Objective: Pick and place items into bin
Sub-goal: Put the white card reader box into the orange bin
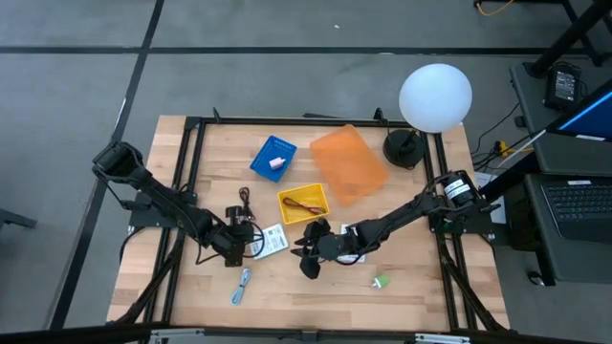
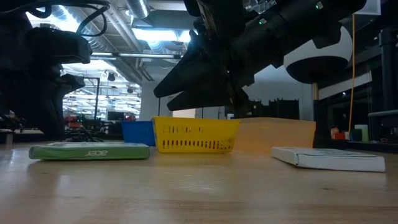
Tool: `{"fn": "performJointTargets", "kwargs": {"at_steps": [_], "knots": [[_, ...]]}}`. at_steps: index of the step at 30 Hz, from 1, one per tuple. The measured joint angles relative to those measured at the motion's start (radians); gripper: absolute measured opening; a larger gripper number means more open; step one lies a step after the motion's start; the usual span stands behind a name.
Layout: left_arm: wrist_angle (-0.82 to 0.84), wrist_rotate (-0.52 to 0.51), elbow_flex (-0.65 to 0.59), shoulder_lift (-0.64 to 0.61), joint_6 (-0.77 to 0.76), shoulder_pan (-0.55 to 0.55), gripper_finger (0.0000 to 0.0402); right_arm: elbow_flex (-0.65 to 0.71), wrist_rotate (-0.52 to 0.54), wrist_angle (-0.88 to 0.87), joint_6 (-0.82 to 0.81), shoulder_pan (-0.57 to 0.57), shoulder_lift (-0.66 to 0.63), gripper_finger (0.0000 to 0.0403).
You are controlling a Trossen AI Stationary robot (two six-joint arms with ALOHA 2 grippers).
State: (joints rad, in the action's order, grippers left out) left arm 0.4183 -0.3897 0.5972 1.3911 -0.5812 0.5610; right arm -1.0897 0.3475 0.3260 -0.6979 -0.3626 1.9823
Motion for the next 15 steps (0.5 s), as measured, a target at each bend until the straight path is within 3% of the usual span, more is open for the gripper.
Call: {"fn": "performJointTargets", "kwargs": {"at_steps": [15], "knots": [[0.008,0.009,-0.003,0.014,-0.018,0.000,0.0002,0.000,0.000,-0.002,-0.028,0.000,-0.001,0.0127]]}}
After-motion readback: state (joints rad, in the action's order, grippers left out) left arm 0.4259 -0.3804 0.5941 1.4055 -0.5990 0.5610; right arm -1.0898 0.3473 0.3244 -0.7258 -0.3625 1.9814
